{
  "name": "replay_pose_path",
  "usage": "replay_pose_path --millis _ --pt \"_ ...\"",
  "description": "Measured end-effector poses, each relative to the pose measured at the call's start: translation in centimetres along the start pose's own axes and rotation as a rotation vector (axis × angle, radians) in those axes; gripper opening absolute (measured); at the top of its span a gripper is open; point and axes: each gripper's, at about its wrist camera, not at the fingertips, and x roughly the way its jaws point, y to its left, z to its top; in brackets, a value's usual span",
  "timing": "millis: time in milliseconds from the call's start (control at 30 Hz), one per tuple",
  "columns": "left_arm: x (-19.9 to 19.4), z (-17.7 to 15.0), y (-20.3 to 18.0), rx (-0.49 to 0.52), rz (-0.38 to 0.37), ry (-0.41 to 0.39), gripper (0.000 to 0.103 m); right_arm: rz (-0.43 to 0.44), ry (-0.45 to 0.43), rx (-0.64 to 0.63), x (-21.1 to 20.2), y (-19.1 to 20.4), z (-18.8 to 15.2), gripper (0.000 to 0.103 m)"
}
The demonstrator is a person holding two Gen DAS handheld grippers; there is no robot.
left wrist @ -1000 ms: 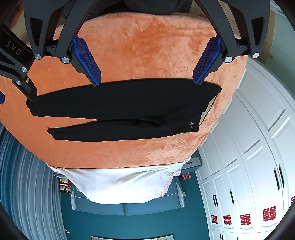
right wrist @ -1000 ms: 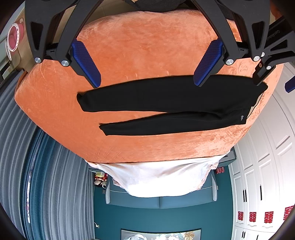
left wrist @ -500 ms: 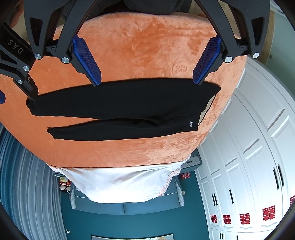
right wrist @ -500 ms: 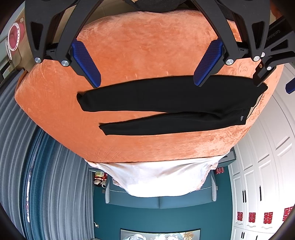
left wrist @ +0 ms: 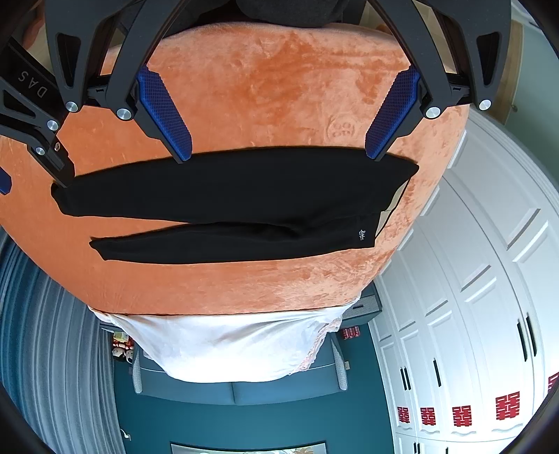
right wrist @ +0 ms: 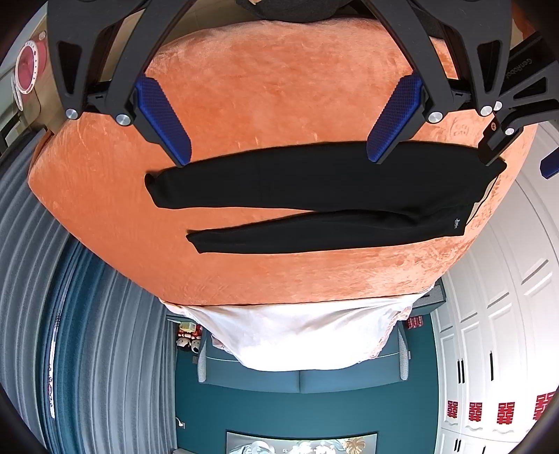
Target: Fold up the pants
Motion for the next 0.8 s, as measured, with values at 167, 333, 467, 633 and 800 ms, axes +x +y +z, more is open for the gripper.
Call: replay_pose_path --millis 167,333,467,633,800 --pt "0.0 0.0 0.0 -0.001 -0.001 -0.001 0.098 -0.001 -0.004 -0.007 -0.1 0.2 0.1 0.098" --pt "0.0 0.0 0.0 -0.001 0.001 0.0 0.098 -0.002 -0.002 -0.015 0.0 0.4 0.1 0.098" --pt "0.3 0.2 0.3 -0.014 -0.001 -0.002 0.098 -0.004 0.01 -0.019 0.6 0.7 0.0 0.098" --pt "1.7 0.6 0.8 -0.021 0.007 -0.001 0.098 -0.008 0.039 -0.016 2.3 0.8 -0.1 0.098" --pt "2.9 0.7 0.5 -0.013 0.01 0.007 0.098 -0.009 0.049 -0.016 3.3 1.1 0.2 0.098"
